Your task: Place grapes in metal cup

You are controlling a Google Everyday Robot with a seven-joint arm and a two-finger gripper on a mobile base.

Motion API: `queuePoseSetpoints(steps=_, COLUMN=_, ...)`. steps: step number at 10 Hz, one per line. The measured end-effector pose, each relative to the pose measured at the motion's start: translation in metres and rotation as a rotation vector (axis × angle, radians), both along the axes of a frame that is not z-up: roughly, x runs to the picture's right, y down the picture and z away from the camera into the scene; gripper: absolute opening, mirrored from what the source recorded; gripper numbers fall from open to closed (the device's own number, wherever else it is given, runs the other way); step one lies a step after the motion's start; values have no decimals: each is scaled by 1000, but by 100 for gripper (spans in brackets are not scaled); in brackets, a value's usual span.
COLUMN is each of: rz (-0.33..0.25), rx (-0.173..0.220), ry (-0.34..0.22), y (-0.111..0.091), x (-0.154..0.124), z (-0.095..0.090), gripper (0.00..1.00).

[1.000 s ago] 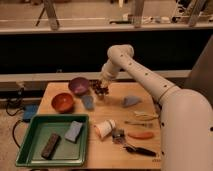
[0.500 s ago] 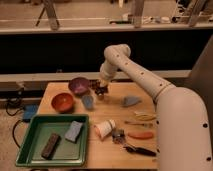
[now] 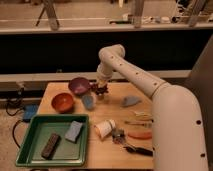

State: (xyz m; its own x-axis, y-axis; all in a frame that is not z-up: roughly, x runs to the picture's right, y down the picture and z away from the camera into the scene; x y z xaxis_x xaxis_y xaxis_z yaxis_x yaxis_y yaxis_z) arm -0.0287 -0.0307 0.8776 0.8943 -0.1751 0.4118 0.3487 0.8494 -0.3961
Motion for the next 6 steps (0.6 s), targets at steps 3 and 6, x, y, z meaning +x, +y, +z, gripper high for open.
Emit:
queuePoseSetpoints(steps=3, rz=-7, rx=-8, ry=5, y=0, x=-6, z=4, gripper=2)
queuePoseSetpoints(steps=6, rz=-5, rx=-11, ry=17, y=0, x=-9, z=8, gripper=31)
